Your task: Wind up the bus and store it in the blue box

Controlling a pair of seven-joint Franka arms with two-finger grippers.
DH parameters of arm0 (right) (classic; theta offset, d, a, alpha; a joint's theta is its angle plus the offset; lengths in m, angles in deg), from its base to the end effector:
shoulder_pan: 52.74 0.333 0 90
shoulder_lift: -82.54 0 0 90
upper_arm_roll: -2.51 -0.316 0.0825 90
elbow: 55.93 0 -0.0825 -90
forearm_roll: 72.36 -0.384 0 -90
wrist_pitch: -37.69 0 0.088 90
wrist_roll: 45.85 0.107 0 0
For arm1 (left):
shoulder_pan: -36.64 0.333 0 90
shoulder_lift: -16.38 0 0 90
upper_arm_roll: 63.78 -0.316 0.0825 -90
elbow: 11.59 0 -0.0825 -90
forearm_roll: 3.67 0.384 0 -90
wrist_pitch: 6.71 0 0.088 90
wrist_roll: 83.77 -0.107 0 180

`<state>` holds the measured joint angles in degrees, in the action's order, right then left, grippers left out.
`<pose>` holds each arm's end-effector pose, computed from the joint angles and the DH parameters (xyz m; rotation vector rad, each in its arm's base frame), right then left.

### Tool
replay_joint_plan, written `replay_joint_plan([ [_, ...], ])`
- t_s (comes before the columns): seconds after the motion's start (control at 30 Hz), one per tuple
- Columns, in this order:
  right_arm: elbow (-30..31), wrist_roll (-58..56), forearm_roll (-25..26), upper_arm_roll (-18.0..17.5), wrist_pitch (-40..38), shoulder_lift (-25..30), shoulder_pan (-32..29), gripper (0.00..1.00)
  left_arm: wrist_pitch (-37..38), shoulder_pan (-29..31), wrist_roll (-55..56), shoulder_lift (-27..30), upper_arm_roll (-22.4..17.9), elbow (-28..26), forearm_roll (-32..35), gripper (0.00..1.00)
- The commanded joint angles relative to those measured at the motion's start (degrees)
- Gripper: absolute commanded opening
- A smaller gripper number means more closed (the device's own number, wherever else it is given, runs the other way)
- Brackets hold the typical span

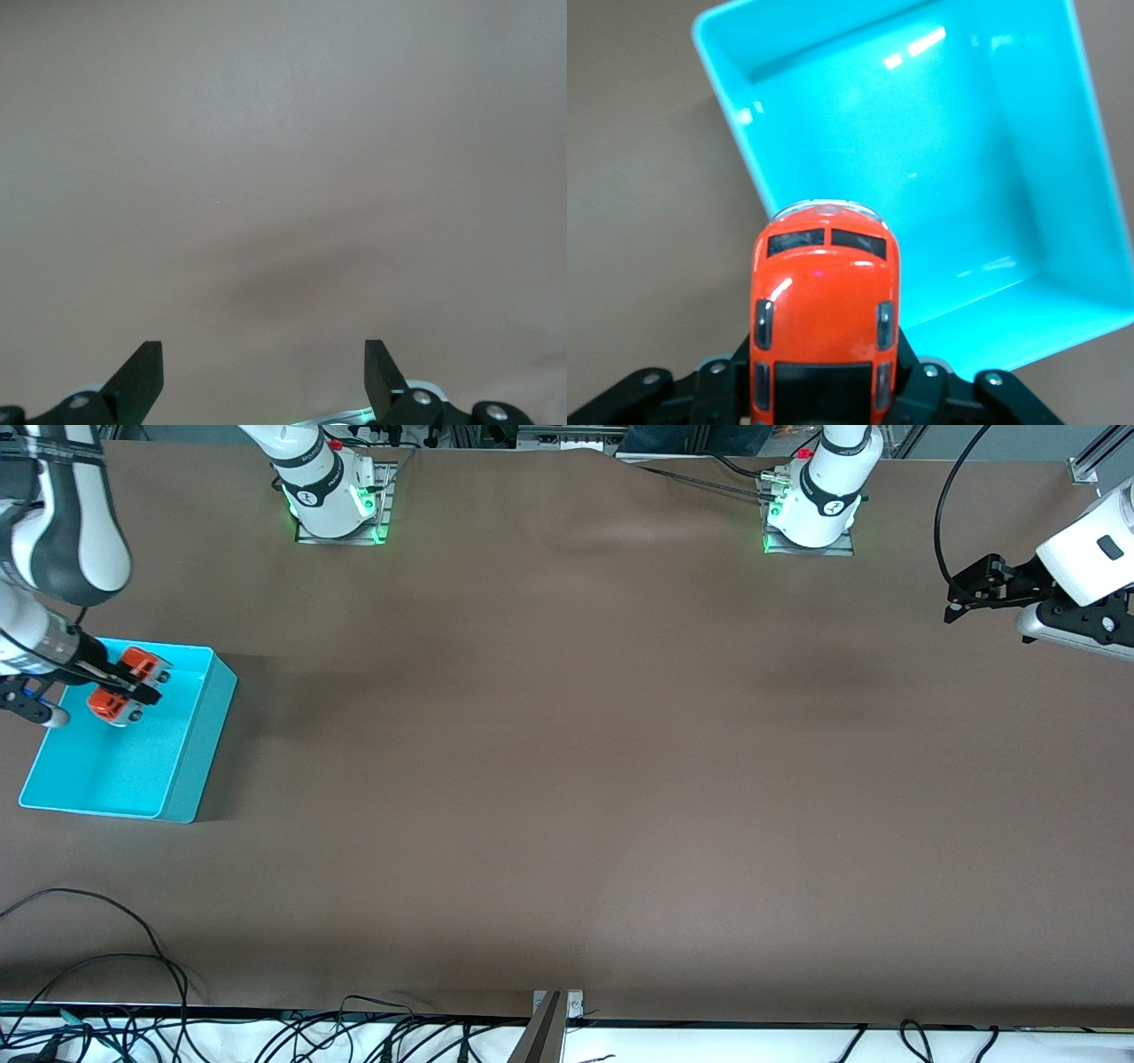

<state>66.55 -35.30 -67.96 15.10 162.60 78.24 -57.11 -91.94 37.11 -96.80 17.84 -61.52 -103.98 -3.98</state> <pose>0.5230 -0.1615 0.3694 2.9922 -0.6610 -0.0544 0.5364 -0.0177 0.6120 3.0976 -0.4030 -0.1541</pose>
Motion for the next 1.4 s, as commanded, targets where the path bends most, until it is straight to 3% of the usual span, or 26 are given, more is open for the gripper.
replay_joint_plan([
  [0.0,-0.6,-8.0,2.8,3.0,-0.4,-1.6,0.0,0.0,1.6,0.3,-0.1,-1.1,0.0,2.2,-0.7,1.0],
  [0.2,-1.5,-12.6,8.4,4.6,3.3,-6.1,-1.5,0.0,1.6,0.3,-0.2,-1.2,0.0,2.2,-0.8,1.0],
  [0.73,-1.7,-14.3,8.2,4.6,16.1,-20.0,-5.6,0.0,1.6,0.3,-0.1,-1.6,0.0,2.9,-0.8,1.0],
  [1.07,-1.6,-14.6,8.6,4.6,17.5,-23.3,-6.2,0.0,1.6,0.2,0.2,-1.7,0.1,3.0,-0.9,1.0],
  [1.1,-1.6,-14.6,8.6,4.6,17.5,-23.4,-6.2,0.04,1.6,0.2,0.3,-1.6,0.1,3.0,-0.8,1.0],
  [1.13,-1.5,-14.5,8.5,4.6,17.5,-23.4,-6.2,0.2,1.6,0.2,0.3,-1.7,0.1,3.0,-0.8,1.0],
  [1.2,-1.5,-13.9,8.4,4.6,17.4,-23.3,-6.2,0.32,1.6,0.2,0.2,-1.7,0.1,3.0,-0.8,1.0],
  [1.23,-1.5,-13.9,8.5,4.6,17.5,-23.3,-6.2,0.49,1.6,0.3,0.1,-1.7,0.1,3.0,-0.8,1.0],
  [1.27,-1.5,-13.9,8.5,4.6,17.6,-23.3,-6.2,0.89,1.6,0.3,-0.1,-1.7,0.0,3.0,-0.9,1.0],
  [1.3,-1.5,-13.8,8.5,4.6,17.6,-23.2,-6.2,1.0,1.6,0.3,-0.2,-1.7,0.0,3.0,-0.9,1.0],
  [1.37,-1.5,-13.9,8.5,4.6,17.5,-23.0,-6.2,1.0,1.6,0.4,-0.2,-1.7,0.0,3.0,-0.9,1.0],
])
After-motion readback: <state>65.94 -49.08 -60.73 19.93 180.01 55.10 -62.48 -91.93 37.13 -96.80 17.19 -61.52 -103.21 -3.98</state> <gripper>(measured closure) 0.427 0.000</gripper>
